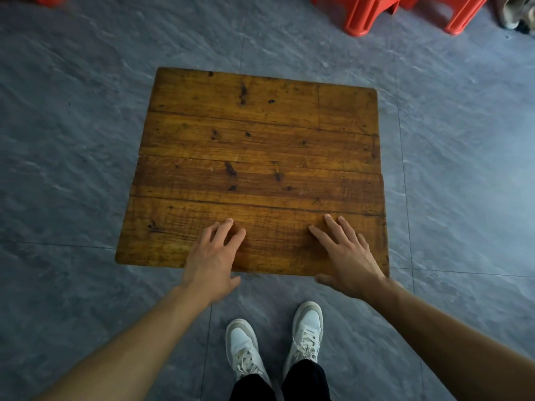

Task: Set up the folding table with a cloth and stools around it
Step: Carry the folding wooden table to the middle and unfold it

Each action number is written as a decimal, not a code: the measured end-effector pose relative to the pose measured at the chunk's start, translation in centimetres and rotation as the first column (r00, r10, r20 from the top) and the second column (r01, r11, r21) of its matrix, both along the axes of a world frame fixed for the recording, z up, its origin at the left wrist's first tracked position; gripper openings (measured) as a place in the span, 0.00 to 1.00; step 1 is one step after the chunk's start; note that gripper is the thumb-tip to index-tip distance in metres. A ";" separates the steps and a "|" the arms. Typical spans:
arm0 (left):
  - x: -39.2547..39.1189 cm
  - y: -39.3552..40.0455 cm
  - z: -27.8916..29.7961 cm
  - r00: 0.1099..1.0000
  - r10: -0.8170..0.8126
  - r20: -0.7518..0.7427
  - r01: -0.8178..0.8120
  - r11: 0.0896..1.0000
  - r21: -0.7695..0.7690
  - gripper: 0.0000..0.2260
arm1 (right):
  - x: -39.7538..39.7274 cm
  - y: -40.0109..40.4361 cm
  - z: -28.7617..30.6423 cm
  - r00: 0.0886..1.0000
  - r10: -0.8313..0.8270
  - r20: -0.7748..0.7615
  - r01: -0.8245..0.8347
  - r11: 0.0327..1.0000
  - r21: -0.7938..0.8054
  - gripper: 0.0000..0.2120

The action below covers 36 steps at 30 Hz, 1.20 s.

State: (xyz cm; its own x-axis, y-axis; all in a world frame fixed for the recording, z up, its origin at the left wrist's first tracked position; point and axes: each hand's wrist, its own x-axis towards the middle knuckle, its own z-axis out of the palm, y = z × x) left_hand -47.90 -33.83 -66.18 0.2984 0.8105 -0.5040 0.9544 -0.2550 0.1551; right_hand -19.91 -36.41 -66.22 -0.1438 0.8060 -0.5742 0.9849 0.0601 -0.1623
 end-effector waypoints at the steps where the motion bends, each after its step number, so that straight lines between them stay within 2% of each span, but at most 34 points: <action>1: 0.0 0.3 0.9 0.998 0.046 0.050 -0.044 0.998 -0.038 0.38 | 0.1 0.5 1.0 0.998 -0.033 -0.048 0.032 0.999 -0.006 0.47; 3: 0.0 1.0 3.3 0.981 0.151 0.125 -0.146 0.988 -0.043 0.34 | 0.2 1.6 3.3 0.991 -0.085 -0.102 0.089 0.996 0.032 0.42; 6: 0.2 2.6 7.9 0.958 0.229 0.171 -0.238 0.970 0.038 0.30 | 0.0 3.6 8.2 0.984 -0.129 -0.119 0.141 0.985 0.099 0.37; 13: 0.3 6.1 22.5 0.945 0.261 0.198 -0.288 0.950 0.121 0.27 | -1.5 7.5 22.8 0.987 -0.076 -0.142 0.113 0.957 0.267 0.31; 17: -1.1 6.6 31.2 0.930 0.294 0.220 -0.332 0.930 0.158 0.26 | -2.8 7.6 32.0 0.992 -0.014 -0.125 0.055 0.941 0.334 0.30; 22: -2.6 4.8 40.4 0.933 0.283 0.223 -0.335 0.910 0.245 0.24 | -4.0 6.2 41.3 0.987 -0.006 -0.162 0.066 0.928 0.366 0.29; 27: -3.1 1.6 45.2 0.918 0.299 0.262 -0.366 0.892 0.264 0.23 | -5.0 4.1 47.1 0.979 0.005 -0.206 0.080 0.912 0.402 0.29; 36: -3.6 2.1 47.3 0.905 0.243 0.349 -0.355 0.885 0.302 0.23 | -4.4 2.0 51.6 0.984 -0.068 -0.163 0.136 0.880 0.456 0.30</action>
